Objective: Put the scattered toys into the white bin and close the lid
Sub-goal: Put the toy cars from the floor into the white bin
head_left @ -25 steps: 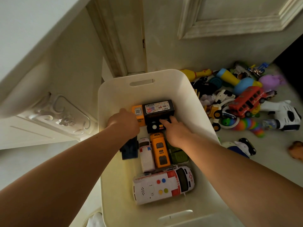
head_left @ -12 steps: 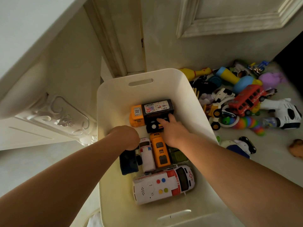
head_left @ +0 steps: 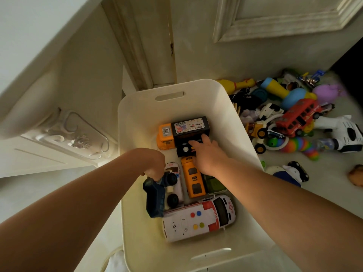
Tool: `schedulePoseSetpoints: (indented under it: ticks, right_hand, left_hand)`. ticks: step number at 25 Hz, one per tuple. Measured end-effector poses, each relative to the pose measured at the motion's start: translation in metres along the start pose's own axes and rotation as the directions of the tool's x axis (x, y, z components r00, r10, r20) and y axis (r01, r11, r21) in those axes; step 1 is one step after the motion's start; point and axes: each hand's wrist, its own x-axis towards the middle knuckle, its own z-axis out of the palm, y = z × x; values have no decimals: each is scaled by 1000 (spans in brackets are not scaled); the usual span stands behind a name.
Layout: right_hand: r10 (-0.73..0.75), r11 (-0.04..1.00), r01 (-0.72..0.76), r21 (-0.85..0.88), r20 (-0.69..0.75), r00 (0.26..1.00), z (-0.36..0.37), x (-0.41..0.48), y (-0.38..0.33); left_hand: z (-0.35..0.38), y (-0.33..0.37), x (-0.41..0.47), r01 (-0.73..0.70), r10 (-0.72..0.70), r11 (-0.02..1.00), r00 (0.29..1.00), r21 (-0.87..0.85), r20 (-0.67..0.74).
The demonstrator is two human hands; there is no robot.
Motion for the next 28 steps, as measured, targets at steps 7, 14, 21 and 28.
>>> schedulePoseSetpoints:
  ticks: [7,14,21,28]
  right_hand:
    - [-516,835,501,-227,-5,857,7,-24,-35]
    - [-353,884,425,-194,321,879,27,-16,-35]
    - [-352,783,418,-460,227,908,17,-11,-36]
    - [-352,772,335,-540,76,933,43,-21,-33]
  left_hand:
    - [2,8,-8,2,-2,1000,999,-4,54]
    - [-18,8,-29,24,-22,999,999,40,-47]
    - [-17,8,-30,5,5,989,997,147,-71]
    - [-1,10,-14,-11,22,979,998,203,-52]
